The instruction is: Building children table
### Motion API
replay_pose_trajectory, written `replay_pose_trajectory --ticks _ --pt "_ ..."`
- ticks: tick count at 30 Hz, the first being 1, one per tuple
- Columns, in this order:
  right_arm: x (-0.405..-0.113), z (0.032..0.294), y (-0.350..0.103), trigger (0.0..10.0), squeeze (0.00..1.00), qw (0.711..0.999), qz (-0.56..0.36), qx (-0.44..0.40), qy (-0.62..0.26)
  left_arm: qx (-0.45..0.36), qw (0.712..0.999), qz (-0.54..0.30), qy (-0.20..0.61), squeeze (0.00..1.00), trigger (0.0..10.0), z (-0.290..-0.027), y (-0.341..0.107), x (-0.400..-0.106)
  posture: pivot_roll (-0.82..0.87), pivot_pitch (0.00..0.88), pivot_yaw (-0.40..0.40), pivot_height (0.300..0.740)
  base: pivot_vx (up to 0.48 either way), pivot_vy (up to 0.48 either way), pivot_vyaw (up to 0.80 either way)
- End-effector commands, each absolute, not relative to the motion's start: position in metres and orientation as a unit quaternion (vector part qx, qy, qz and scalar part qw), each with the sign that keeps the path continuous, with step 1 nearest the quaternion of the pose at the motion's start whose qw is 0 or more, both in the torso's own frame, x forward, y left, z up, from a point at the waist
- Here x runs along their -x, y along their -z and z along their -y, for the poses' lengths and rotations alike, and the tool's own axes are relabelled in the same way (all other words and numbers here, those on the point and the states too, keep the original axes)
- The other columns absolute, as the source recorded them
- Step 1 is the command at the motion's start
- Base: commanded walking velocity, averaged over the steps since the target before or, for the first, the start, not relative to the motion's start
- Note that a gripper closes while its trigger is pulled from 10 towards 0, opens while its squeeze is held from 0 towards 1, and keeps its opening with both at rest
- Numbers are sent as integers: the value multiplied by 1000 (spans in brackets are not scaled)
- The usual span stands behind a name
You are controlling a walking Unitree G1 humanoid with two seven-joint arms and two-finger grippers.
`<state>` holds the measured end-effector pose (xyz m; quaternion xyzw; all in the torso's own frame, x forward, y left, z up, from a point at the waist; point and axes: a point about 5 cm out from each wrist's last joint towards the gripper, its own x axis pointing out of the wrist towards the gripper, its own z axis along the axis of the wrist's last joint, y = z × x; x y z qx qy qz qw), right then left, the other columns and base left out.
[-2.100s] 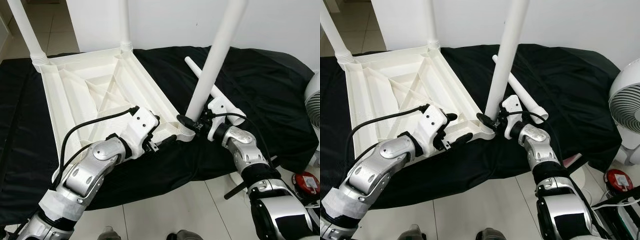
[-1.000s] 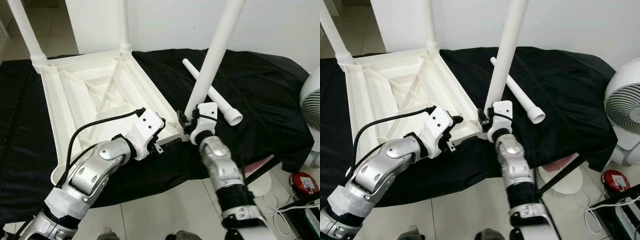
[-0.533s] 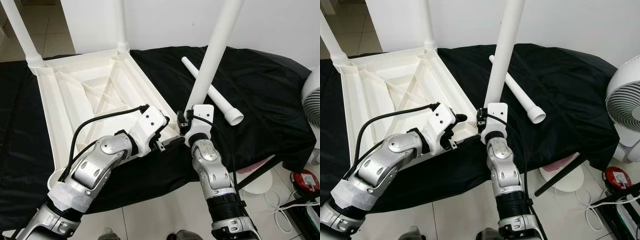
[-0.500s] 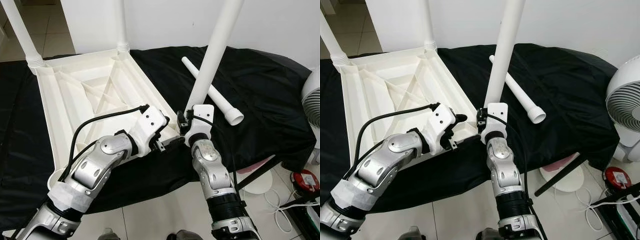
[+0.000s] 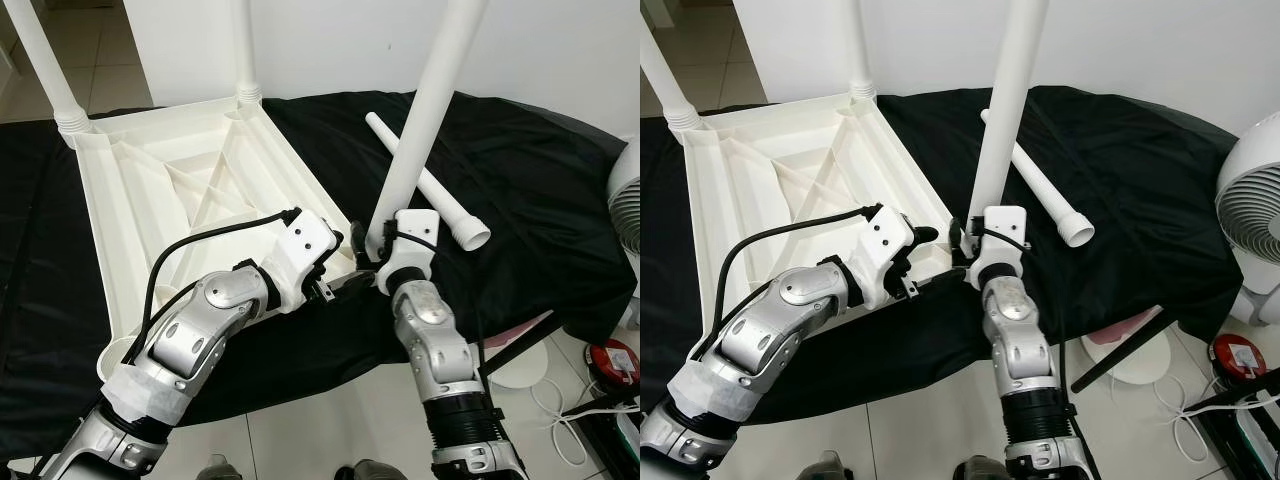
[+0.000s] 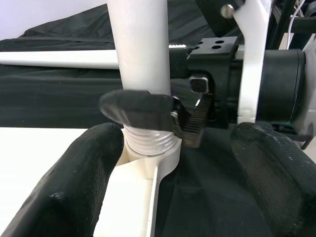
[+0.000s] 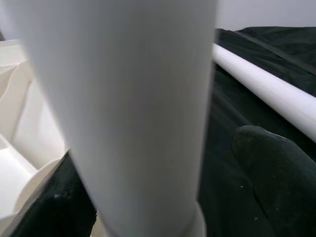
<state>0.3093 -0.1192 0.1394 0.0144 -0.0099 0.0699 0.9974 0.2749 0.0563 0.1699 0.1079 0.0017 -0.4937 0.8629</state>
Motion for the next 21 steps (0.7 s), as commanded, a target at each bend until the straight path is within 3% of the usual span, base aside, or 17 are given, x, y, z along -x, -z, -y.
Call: replay_pose_trajectory --ticks 1,2,11,21 --pt "-309 122 -135 10000 322 994 4 -18 -104 -110 853 -1 510 0 10000 -54 -169 -271 17 0 -43 740 0 0 0" --pt "-308 122 -133 10000 0 992 1 -14 -129 -110 853 -1 511 0 10000 -54 -169 -271 17 0 -43 740 0 0 0" --pt "-309 133 -132 10000 0 963 21 40 -265 -113 852 1 511 0 10000 -54 -170 -273 16 0 -39 740 0 0 0" --pt "-319 140 -137 10000 0 947 28 63 -313 -115 851 2 512 0 10000 -54 -171 -274 19 0 -38 740 0 0 0"
